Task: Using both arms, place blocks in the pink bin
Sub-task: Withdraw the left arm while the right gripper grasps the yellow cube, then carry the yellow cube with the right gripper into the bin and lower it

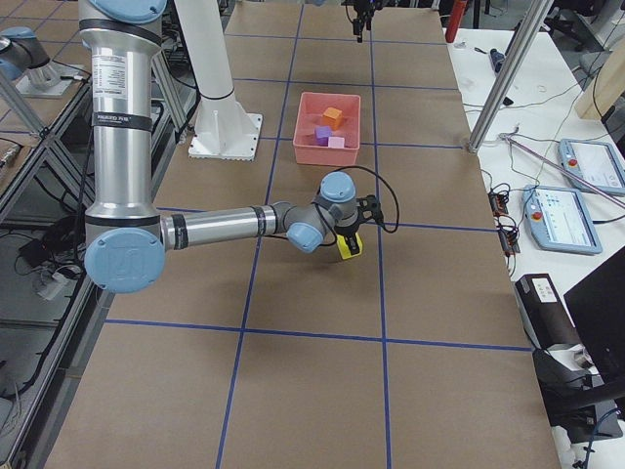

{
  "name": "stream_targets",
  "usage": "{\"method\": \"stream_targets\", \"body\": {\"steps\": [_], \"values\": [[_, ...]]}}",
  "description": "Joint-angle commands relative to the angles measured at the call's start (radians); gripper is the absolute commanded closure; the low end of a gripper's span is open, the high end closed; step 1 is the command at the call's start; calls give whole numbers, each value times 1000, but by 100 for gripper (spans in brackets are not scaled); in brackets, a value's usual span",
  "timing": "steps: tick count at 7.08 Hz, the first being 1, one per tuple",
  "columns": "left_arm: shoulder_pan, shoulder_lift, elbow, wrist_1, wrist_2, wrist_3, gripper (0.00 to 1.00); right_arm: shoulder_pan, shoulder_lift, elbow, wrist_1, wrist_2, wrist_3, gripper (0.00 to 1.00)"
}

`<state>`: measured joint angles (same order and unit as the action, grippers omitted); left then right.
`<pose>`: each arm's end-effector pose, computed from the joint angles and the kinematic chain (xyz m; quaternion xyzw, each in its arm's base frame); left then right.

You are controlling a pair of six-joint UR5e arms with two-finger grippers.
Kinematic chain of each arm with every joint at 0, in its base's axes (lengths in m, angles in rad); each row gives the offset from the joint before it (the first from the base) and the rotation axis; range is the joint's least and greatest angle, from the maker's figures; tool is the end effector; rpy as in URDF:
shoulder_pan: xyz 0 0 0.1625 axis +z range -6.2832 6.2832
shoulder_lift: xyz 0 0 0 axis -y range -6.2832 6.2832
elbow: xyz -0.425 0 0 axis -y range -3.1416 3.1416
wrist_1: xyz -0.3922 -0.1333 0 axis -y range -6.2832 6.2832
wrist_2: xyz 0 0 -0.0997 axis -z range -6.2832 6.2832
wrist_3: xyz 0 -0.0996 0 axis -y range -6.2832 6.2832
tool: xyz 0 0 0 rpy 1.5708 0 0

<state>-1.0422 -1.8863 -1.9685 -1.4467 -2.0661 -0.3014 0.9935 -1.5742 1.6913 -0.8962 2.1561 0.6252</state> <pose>0.2082 -0.5270 0.3274 0.1630 0.3281 0.1759 0.9137 -0.2167 -0.4761 0.5291 0.1539 -0.4283 -0.0900 0.8859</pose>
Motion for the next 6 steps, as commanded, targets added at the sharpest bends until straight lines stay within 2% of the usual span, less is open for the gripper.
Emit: {"method": "stream_targets", "body": {"steps": [1, 2, 3, 4, 6], "values": [[-172, 90, 58, -4, -32, 221, 0, -13, 83, 156, -225, 4, 111, 100], [-214, 139, 74, -14, -75, 238, 0, -27, 150, 254, -403, 4, 164, 100], [-243, 198, 121, -50, -80, 243, 0, -56, 239, 287, -525, -7, 224, 100], [-299, 211, 164, -152, -86, 276, 0, -103, 320, 287, -571, -30, 317, 100], [-440, 245, 282, -195, -269, 397, 0, -197, 518, 287, -755, -105, 465, 100]]}}
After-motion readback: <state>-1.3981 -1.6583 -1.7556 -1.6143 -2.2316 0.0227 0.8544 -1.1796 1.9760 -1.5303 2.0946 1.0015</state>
